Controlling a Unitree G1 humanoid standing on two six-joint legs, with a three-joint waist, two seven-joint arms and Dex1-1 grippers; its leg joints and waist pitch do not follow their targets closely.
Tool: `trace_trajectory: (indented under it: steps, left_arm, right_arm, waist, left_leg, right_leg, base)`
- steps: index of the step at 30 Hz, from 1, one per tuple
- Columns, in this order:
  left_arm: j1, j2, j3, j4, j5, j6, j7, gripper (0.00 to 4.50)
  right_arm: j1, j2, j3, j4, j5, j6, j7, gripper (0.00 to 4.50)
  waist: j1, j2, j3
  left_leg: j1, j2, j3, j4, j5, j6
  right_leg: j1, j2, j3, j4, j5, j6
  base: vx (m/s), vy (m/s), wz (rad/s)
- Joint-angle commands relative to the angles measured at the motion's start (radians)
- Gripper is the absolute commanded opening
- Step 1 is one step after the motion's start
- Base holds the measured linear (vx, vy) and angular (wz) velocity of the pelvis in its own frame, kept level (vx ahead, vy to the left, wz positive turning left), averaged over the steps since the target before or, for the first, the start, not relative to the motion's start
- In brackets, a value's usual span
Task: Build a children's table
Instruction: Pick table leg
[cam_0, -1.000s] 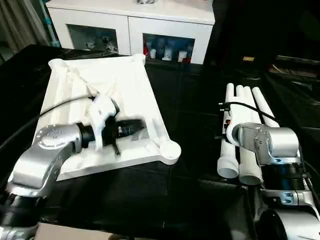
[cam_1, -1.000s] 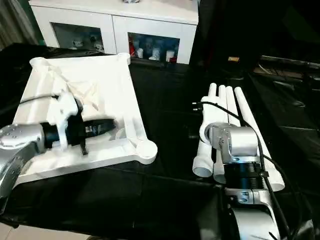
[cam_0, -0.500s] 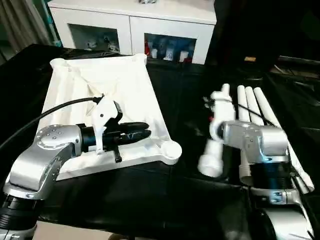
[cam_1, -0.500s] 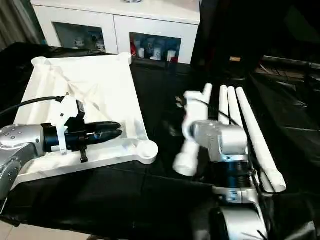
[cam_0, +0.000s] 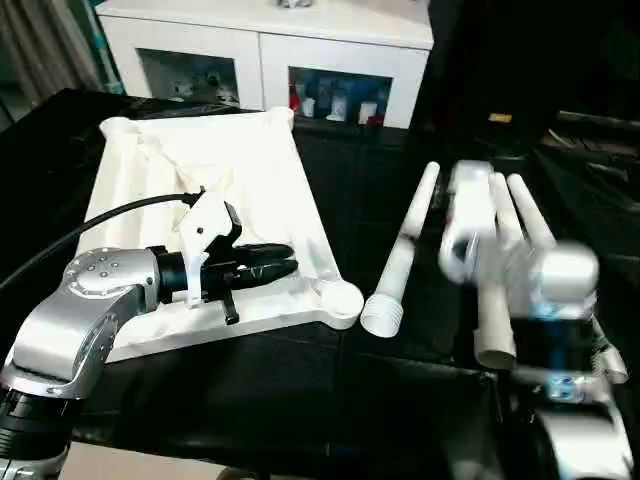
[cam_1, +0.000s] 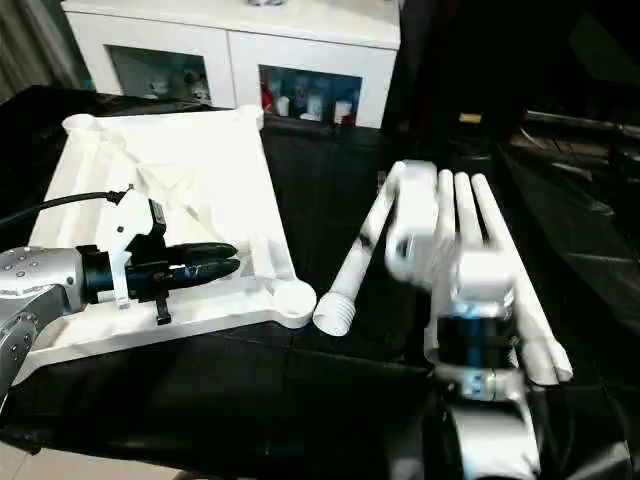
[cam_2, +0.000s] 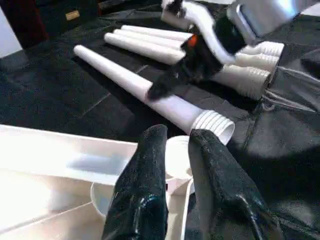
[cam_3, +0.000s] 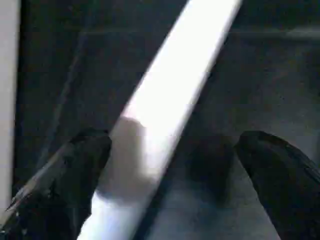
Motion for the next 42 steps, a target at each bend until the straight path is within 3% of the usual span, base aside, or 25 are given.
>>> trace_trajectory:
  steps: [1,3,4,7,11,12,14,15,16,18,26,27,29,30,32,34,36,38,39,40,42]
  left_arm:
    - [-0.017,0.000,-0.010,-0.001,0.001,-0.001,-0.005,0.97]
    - [-0.022,-0.003,-0.012,0.000,-0.003,0.002,-0.006,0.97]
    - [-0.023,-0.005,-0.012,0.000,-0.007,0.005,-0.006,0.97]
    - [-0.022,-0.005,-0.015,-0.010,-0.017,0.021,-0.010,0.97]
    - [-0.008,0.010,-0.027,-0.042,-0.024,0.056,-0.014,0.97]
    - [-0.006,0.010,-0.028,-0.046,-0.023,0.064,-0.007,0.98]
    - [-0.008,0.009,-0.029,-0.046,-0.013,0.071,0.010,0.98]
    - [-0.010,0.008,-0.030,-0.044,-0.007,0.076,0.020,1.25]
    - [-0.014,0.005,-0.036,-0.037,0.013,0.070,0.038,1.32]
    - [-0.019,-0.012,-0.045,-0.020,0.057,0.029,0.076,1.35]
    - [0.016,-0.030,-0.071,-0.031,0.061,-0.005,0.068,1.94]
    - [0.019,-0.036,-0.066,-0.028,0.060,-0.013,0.074,2.14]
    - [0.029,-0.043,-0.063,-0.021,0.055,-0.007,0.085,2.18]
    - [0.045,-0.062,-0.055,-0.013,0.067,-0.032,0.115,2.24]
    - [0.055,-0.078,-0.047,-0.010,0.074,-0.050,0.136,2.49]
    - [0.065,-0.070,-0.079,-0.016,0.082,0.019,0.144,2.60]
    - [0.081,-0.079,-0.094,-0.008,0.102,-0.025,0.150,2.65]
    - [0.093,-0.090,-0.103,-0.005,0.111,-0.038,0.163,2.91]
    - [0.099,-0.089,-0.113,-0.011,0.121,-0.038,0.166,3.00]
    - [0.101,-0.088,-0.118,-0.015,0.123,-0.035,0.166,3.03]
    - [0.112,-0.087,-0.141,-0.037,0.124,-0.031,0.154,3.20]
  right_arm:
    - [-0.033,0.013,-0.034,0.041,0.033,-0.043,0.002,4.50]
    - [-0.054,0.015,-0.033,0.092,0.022,-0.068,-0.011,4.50]
    - [-0.064,0.014,-0.028,0.117,0.013,-0.080,-0.020,4.50]
    - [-0.086,0.019,-0.032,0.168,0.007,-0.080,-0.024,4.50]
    - [-0.100,0.010,-0.026,0.210,0.005,-0.059,-0.015,4.50]
    - [-0.100,0.005,-0.025,0.220,0.003,-0.059,-0.016,4.24]
    - [-0.101,-0.002,-0.021,0.234,0.000,-0.068,-0.018,4.17]
    - [-0.102,-0.005,-0.023,0.241,-0.002,-0.076,-0.024,4.12]
    - [-0.105,-0.010,-0.025,0.254,-0.001,-0.082,-0.025,3.86]
    - [-0.112,-0.018,-0.028,0.279,0.000,-0.093,-0.023,3.77]
    - [-0.100,-0.026,-0.025,0.289,0.000,-0.080,-0.011,3.26]
    - [-0.097,-0.027,-0.025,0.284,0.001,-0.078,-0.011,3.04]
    - [-0.087,-0.026,-0.026,0.274,0.006,-0.078,-0.011,2.96]
    - [-0.077,-0.024,-0.024,0.261,0.010,-0.075,-0.009,2.91]
    - [-0.072,-0.023,-0.022,0.255,0.011,-0.074,-0.008,2.69]
    - [-0.058,-0.019,-0.011,0.227,0.012,-0.069,0.002,2.55]
    - [-0.044,-0.015,-0.003,0.203,0.012,-0.062,0.005,2.39]
    - [-0.033,-0.014,0.001,0.183,0.014,-0.051,0.005,2.18]
    - [-0.028,-0.014,-0.003,0.172,0.015,-0.046,0.000,2.12]
    - [-0.025,-0.015,-0.005,0.167,0.016,-0.043,-0.001,2.07]
    - [-0.014,-0.019,-0.023,0.161,0.020,-0.054,-0.010,1.95]
  waist:
    - [-0.001,0.022,-0.078]
    - [-0.002,0.023,-0.079]
    - [-0.003,0.019,-0.078]
    - [-0.002,0.023,-0.080]
    - [0.002,0.015,-0.081]
    - [0.002,0.017,-0.080]
    - [0.003,0.015,-0.080]
    - [0.005,0.010,-0.079]
    - [0.006,0.008,-0.079]
    - [0.007,0.006,-0.078]
    - [0.007,0.008,-0.080]
    - [0.007,0.007,-0.080]
    - [0.007,0.008,-0.080]
    - [0.007,0.014,-0.080]
    - [0.005,0.012,-0.079]
    - [0.004,0.024,-0.080]
    - [0.004,0.017,-0.081]
    - [0.003,0.043,-0.081]
    - [-0.001,0.029,-0.080]
    - [-0.001,0.035,-0.080]
    - [0.000,0.033,-0.080]
  left_leg:
    - [0.026,0.049,-0.021,-0.070,-0.122,-0.081]
    - [0.027,0.049,-0.019,-0.069,-0.115,-0.081]
    - [0.025,0.049,-0.019,-0.070,-0.108,-0.081]
    - [0.027,0.048,-0.017,-0.067,-0.096,-0.078]
    - [0.024,0.048,-0.017,-0.068,-0.077,-0.065]
    - [0.024,0.049,-0.017,-0.068,-0.081,-0.064]
    - [0.025,0.049,-0.017,-0.068,-0.083,-0.063]
    - [0.025,0.050,-0.015,-0.068,-0.088,-0.061]
    - [0.024,0.050,-0.015,-0.068,-0.086,-0.059]
    - [0.025,0.052,-0.014,-0.069,-0.090,-0.057]
    - [0.024,0.050,-0.015,-0.067,-0.085,-0.057]
    - [0.023,0.050,-0.014,-0.067,-0.082,-0.055]
    - [0.025,0.051,-0.014,-0.067,-0.087,-0.055]
    - [0.025,0.051,-0.015,-0.067,-0.094,-0.058]
    - [0.024,0.052,-0.016,-0.069,-0.108,-0.063]
    - [0.025,0.050,-0.016,-0.067,-0.115,-0.069]
    - [0.025,0.050,-0.017,-0.068,-0.109,-0.062]
    - [0.027,0.050,-0.020,-0.066,-0.123,-0.071]
    - [0.025,0.051,-0.019,-0.068,-0.133,-0.072]
    - [0.025,0.049,-0.019,-0.068,-0.139,-0.071]
    - [0.025,0.049,-0.019,-0.067,-0.147,-0.067]
  right_leg:
    - [0.045,-0.074,0.049,-0.061,0.074,-0.206]
    - [0.043,-0.074,0.047,-0.061,0.069,-0.212]
    - [0.045,-0.074,0.047,-0.061,0.072,-0.215]
    - [0.043,-0.073,0.047,-0.059,0.089,-0.214]
    - [0.046,-0.073,0.046,-0.056,0.104,-0.212]
    - [0.046,-0.074,0.047,-0.057,0.099,-0.210]
    - [0.045,-0.074,0.047,-0.058,0.086,-0.208]
    - [0.045,-0.075,0.047,-0.059,0.070,-0.206]
    - [0.046,-0.076,0.048,-0.060,0.060,-0.202]
    - [0.044,-0.075,0.048,-0.062,0.047,-0.195]
    - [0.043,-0.075,0.048,-0.061,0.050,-0.191]
    - [0.043,-0.075,0.047,-0.062,0.055,-0.192]
    - [0.041,-0.074,0.047,-0.063,0.051,-0.195]
    - [0.040,-0.074,0.047,-0.062,0.046,-0.195]
    - [0.044,-0.074,0.048,-0.065,0.045,-0.193]
    - [0.042,-0.073,0.047,-0.062,0.043,-0.191]
    - [0.043,-0.072,0.047,-0.065,0.051,-0.187]
    - [0.040,-0.072,0.046,-0.064,0.050,-0.188]
    - [0.043,-0.069,0.047,-0.067,0.055,-0.191]
    - [0.043,-0.069,0.046,-0.069,0.051,-0.190]
    - [0.043,-0.072,0.048,-0.070,0.025,-0.193]
  base:
    - [0.000,0.000,0.00]
    - [0.000,0.000,0.00]
    - [0.000,0.000,0.00]
    - [0.000,0.000,0.00]
    - [0.000,0.000,0.00]
    - [0.000,0.000,0.00]
    - [0.000,0.000,0.00]
    - [0.000,0.000,0.00]
    - [0.000,0.000,0.00]
    - [0.000,0.000,0.00]
    - [0.000,0.000,0.00]
    - [0.000,0.000,0.00]
    - [0.000,0.000,0.00]
    - [0.000,0.000,0.00]
    - [0.000,0.000,0.00]
    - [0.000,0.000,0.00]
    - [0.000,0.000,0.00]
    - [0.000,0.000,0.00]
    - [0.000,0.000,0.00]
    - [0.000,0.000,0.00]
    - [0.000,0.000,0.00]
